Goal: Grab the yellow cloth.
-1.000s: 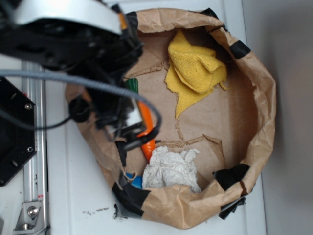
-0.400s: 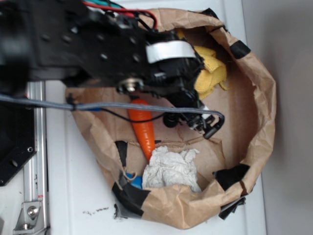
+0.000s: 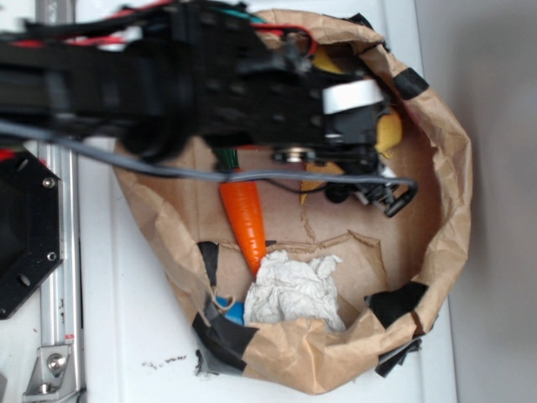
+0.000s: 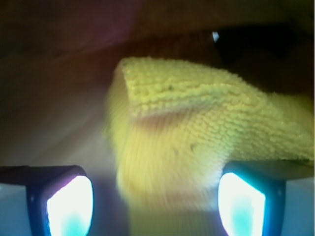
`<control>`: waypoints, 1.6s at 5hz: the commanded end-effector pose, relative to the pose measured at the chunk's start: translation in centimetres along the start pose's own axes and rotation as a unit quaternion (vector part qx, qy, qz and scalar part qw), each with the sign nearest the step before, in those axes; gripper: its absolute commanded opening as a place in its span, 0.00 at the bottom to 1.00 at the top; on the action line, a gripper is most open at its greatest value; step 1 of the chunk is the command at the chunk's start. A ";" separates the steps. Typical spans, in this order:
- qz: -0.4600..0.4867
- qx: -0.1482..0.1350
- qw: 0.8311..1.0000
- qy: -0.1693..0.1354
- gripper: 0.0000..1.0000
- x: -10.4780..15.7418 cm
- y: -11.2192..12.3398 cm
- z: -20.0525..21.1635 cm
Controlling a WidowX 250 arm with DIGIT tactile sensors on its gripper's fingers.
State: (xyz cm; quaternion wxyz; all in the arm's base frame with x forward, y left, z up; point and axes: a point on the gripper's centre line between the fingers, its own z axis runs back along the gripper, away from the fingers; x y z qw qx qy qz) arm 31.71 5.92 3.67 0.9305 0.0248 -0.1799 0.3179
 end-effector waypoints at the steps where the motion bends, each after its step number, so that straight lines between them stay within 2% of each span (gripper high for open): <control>1: 0.011 0.018 1.000 -0.014 0.00 3.4 0.5 -0.1; 2: -0.022 0.004 1.000 0.002 0.00 3.8 0.6 0.4; 3: -0.084 -0.048 0.995 0.006 0.00 3.4 0.6 4.1; 4: -0.150 -0.100 0.984 0.000 0.00 1.6 0.9 8.7; 5: -0.260 -0.107 0.959 0.035 0.00 0.2 0.7 12.3; 6: -0.312 -0.078 0.943 0.088 0.00 -0.5 0.4 13.9; 7: -0.320 -0.068 0.940 0.094 0.00 -0.8 0.1 14.0; 8: -0.308 -0.043 0.946 0.092 0.00 -0.2 0.2 13.2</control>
